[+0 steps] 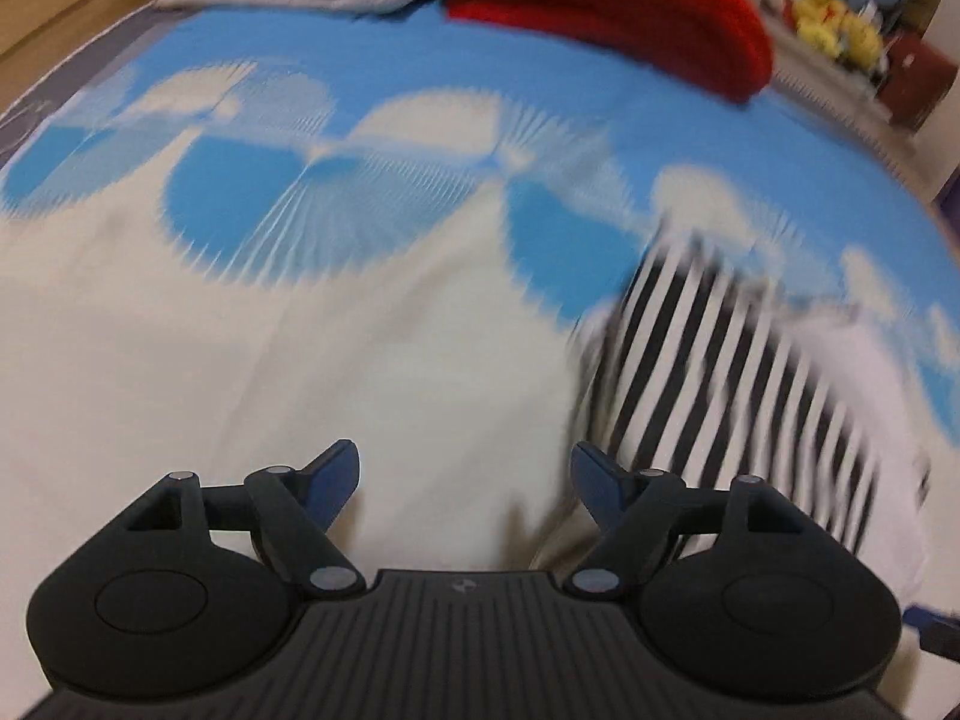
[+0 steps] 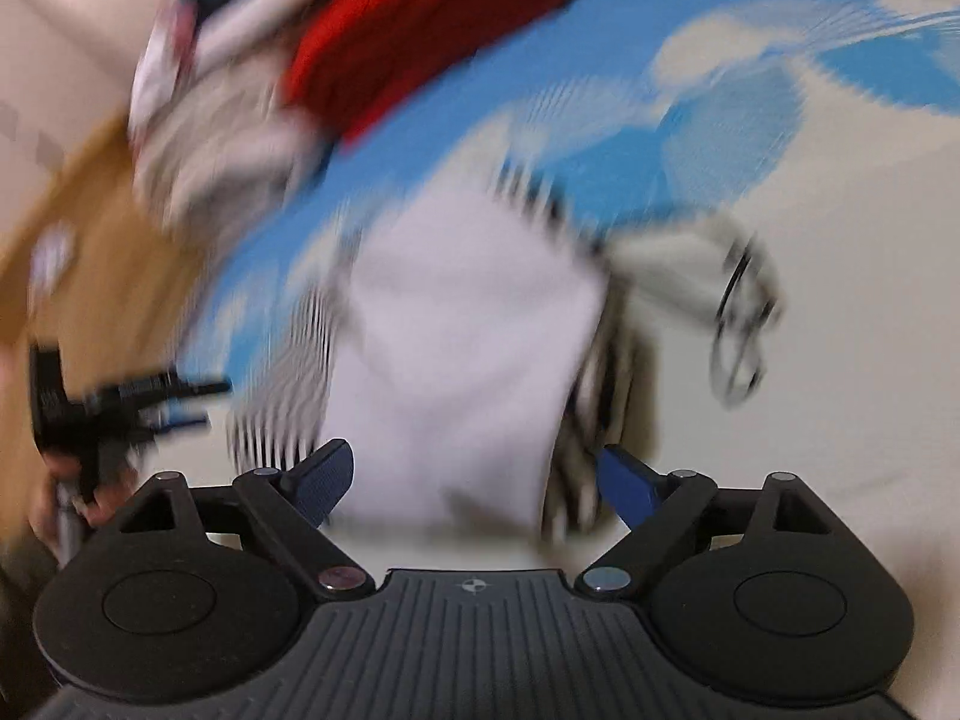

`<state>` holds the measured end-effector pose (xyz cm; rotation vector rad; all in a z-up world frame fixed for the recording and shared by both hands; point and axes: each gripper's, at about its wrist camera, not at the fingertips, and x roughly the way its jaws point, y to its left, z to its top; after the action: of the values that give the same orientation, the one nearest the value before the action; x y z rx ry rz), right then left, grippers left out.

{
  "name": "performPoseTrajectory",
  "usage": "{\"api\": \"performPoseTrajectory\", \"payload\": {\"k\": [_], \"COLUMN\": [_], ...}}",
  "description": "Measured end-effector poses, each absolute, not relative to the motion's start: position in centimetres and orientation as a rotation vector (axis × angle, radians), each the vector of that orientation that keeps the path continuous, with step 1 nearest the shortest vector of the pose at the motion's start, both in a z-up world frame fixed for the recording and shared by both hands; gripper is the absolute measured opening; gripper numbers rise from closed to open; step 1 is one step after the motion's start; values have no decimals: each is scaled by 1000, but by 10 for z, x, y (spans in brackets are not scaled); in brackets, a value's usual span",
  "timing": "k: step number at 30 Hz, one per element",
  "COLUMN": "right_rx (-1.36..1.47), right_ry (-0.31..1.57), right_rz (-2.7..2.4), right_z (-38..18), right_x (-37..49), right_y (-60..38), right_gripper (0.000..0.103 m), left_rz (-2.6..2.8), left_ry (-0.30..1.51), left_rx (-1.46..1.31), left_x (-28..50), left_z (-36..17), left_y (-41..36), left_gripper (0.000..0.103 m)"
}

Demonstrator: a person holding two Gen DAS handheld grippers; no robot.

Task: Fold small clothes
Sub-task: 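Fold the held fabric over the bundle and open both grippers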

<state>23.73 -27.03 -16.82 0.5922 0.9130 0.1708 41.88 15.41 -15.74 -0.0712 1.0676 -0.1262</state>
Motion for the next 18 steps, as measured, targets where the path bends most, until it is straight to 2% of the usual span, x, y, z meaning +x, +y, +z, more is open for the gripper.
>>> {"api": "performPoseTrajectory", "payload": {"k": [3,4,5,8,18], "right_rx": [449,404,375,419,462], "right_ry": [1018,1034,1040,987,951], "right_rz": [168,152,138,94,-21], "right_z": [-195,-202,-208,-214,-211], "right_x": [243,247,252,267,307], "right_y": [-246,-240,-237,-243,-285], "right_gripper": [77,64,55,54,55], "left_rz": [-119,-132,-140,-169,-214], "left_ry": [1132,1160,1179,1216,1194], "left_rx": [-16,7,25,55,53], "left_x": [388,383,379,375,404], "left_z": [-181,-191,-198,-216,-212], "left_y": [156,151,146,126,76], "left_gripper": [82,82,82,82,81]}}
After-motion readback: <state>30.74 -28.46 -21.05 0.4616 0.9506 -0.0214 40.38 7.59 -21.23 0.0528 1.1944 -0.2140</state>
